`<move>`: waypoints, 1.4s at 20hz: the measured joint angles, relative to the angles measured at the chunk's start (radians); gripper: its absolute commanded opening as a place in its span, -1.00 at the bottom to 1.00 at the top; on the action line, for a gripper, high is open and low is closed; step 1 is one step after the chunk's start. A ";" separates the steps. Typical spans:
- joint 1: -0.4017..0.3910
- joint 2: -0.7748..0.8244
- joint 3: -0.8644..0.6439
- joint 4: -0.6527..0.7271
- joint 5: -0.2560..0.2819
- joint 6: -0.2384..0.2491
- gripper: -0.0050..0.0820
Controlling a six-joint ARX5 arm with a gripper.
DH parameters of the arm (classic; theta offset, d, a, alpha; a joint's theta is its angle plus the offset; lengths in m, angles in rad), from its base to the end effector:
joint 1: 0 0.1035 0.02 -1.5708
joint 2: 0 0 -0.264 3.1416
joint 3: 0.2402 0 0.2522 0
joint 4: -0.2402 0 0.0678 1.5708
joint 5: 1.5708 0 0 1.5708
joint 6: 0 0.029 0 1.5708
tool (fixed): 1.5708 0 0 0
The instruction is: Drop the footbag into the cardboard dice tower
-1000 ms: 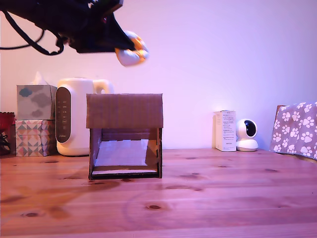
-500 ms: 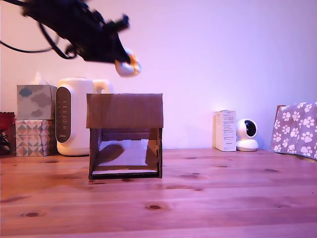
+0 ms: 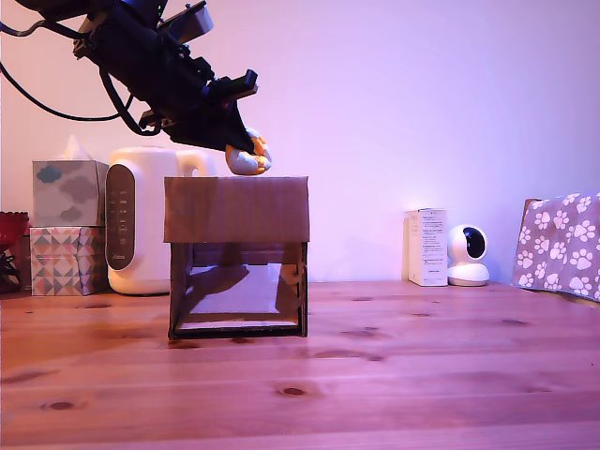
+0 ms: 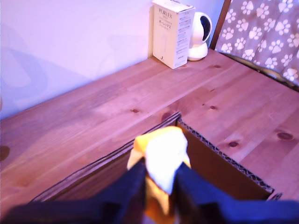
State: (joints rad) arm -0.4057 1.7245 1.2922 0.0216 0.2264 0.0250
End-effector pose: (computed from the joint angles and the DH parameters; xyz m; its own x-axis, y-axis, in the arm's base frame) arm 0.3613 -0.1623 0.2779 0.7323 -0.5589 -0.3891 0.5827 0.8100 -0.0667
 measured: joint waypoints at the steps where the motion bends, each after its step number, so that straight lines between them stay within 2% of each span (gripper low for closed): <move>1: 0.000 0.000 0.000 -0.002 0.000 0.002 0.65; 2: 0.000 -0.002 0.000 -0.015 0.000 0.002 0.55; 4: 0.000 -0.010 0.001 -0.056 0.000 0.004 0.17; 7: 0.000 -0.050 0.001 -0.138 0.000 0.005 -0.78; 8: 0.000 -0.075 0.002 -0.174 0.002 0.005 -0.95; 13: 0.000 -0.187 0.001 -0.259 0.008 0.005 -0.93; 19: 0.000 -0.372 -0.212 -0.119 0.038 -0.007 -0.93; 23: 0.000 -0.434 -0.344 -0.008 0.042 -0.022 -0.93; 28: 0.000 -0.516 -0.566 0.137 0.045 -0.088 -0.93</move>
State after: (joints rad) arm -0.4057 1.2087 0.7258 0.1581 0.2710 -0.0631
